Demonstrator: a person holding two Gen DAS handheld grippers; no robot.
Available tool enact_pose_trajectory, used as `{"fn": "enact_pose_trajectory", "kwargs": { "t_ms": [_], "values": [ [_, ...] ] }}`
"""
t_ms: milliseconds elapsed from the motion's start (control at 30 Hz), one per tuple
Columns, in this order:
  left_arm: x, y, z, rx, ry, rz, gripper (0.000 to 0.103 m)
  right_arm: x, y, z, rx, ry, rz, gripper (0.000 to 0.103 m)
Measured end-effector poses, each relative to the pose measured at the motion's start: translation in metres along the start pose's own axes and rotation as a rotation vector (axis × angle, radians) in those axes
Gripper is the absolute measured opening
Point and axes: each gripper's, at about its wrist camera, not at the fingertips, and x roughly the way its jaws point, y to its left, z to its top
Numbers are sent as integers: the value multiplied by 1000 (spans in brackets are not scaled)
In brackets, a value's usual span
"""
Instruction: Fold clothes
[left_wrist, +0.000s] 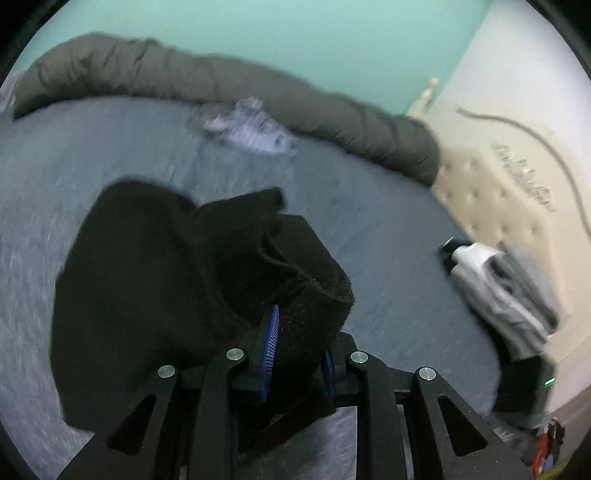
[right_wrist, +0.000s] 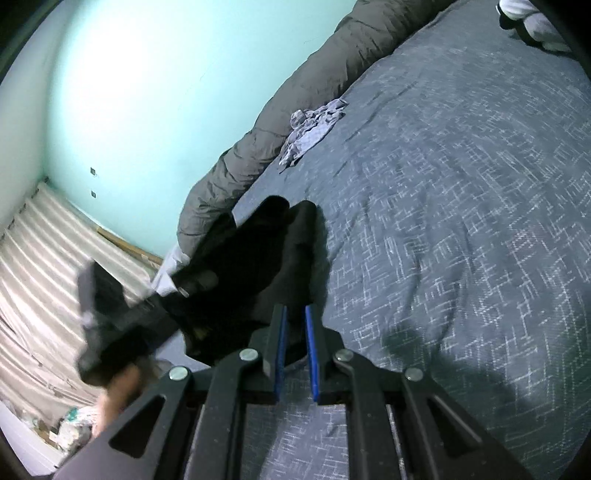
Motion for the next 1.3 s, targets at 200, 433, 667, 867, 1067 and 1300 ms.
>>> {"fn": "enact_pose_trajectory", "kwargs": {
  "t_ms": [200,433,667,867,1067,1300],
  "values": [
    [-5,3,-2,24,29,42,29,-5,-5,4,41,-13,19,10],
    [-38,6,10,6,-30,-3,61,-10,-13,8,82,-29,27,10],
    [-88,30,26,-23,-133,28,77,-9,-14,9,87,-30,31,10],
    [-66,53,27,-36,-70,98,77,-9,-17,7,101,-32,19,10],
    [-17,45,26,3,-7,84,76,-6,-15,8,90,-30,13,10],
    [38,17,8,111,96,156,76,-1,-13,7,79,-21,9,10]
  ]
}}
